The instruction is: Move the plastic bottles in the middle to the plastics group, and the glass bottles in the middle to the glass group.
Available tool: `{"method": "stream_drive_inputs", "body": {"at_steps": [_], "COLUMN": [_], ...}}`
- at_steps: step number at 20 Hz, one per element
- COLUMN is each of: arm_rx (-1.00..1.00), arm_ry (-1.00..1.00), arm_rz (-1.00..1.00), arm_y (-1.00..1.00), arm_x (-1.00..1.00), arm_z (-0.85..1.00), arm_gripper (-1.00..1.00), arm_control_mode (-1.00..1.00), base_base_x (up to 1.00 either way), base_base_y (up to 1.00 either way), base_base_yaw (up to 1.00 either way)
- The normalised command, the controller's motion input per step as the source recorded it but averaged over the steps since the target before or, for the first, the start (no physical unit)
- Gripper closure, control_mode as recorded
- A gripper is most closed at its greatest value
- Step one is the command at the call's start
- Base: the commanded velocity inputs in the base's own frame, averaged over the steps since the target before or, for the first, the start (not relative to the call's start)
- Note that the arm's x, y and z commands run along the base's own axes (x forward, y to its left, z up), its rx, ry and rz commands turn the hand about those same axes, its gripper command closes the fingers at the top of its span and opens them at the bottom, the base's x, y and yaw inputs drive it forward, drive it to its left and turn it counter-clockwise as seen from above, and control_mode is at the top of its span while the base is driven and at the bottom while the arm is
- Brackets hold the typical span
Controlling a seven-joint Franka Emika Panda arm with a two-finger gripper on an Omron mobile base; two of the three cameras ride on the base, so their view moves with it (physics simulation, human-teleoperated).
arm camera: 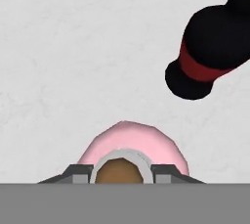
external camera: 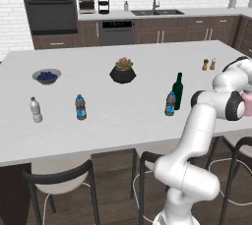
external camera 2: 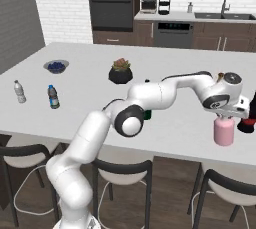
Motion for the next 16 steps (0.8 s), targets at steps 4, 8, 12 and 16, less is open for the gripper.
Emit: {"method": "stream_drive_inputs", "body": {"at_steps": [4,8,12,16], "arm_rx": [-0.11,-0.01,0.0,0.01], "arm_ry": [0.0,0.01,0.0,0.0], "arm_rz": [0.0,0.0,0.0,0.0], "arm_y": [-0.19,-0.22,-0.23,-0.21], "arm_x": [0.43,0.15,-0.32,-0.42], "arm_z": [-0.2,-0.27,-0.41,-0.36], "arm_gripper": [1.0,1.0,1.0,1.0], "arm_control_mode": [-1.0,-1.0,-1.0,-1.0], "base_base_x": [0.0,0.0,0.0,0.0], "base_base_y": [0.0,0.0,0.0,0.0], "base_base_yaw": [0.0,0.0,0.0,0.0]}}
